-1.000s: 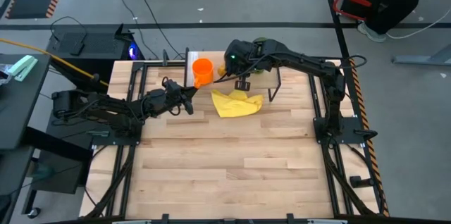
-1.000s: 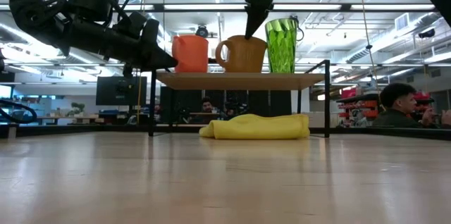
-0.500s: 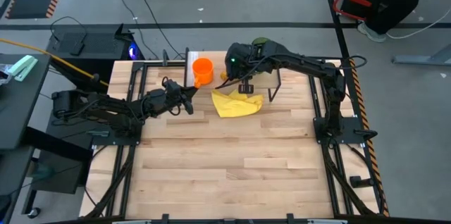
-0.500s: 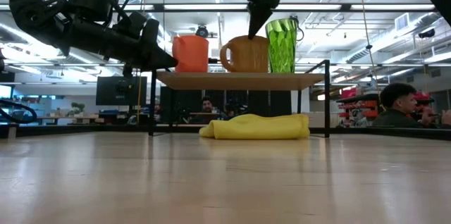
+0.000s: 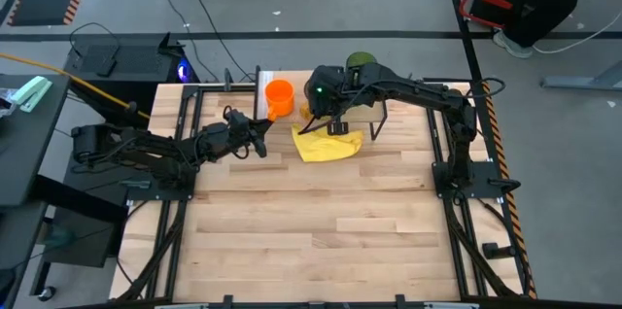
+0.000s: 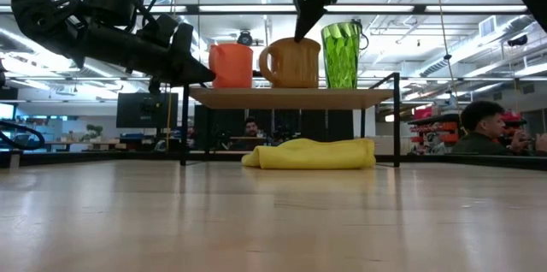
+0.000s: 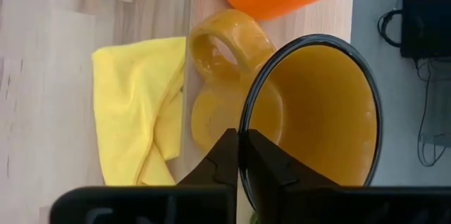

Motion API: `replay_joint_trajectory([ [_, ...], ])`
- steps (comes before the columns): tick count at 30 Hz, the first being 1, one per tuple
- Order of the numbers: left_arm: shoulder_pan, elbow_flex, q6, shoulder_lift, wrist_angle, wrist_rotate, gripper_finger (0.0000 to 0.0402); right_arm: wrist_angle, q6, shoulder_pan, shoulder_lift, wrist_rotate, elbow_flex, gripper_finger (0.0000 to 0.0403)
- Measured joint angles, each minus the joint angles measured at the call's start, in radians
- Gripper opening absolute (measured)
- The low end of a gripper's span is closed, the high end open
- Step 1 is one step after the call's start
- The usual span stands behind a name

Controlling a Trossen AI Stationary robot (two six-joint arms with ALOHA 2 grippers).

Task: Stack small to large cups/mugs on shelf
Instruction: Adjust the orange mug and yellow mug

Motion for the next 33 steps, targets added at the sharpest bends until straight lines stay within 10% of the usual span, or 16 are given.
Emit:
replay_joint_trajectory([
  [33,0.0,0.0,0.0,0.0,0.0,0.001,0.0111,-0.009,0.126,0.017,-0.001,0.095,0.002,0.0085],
])
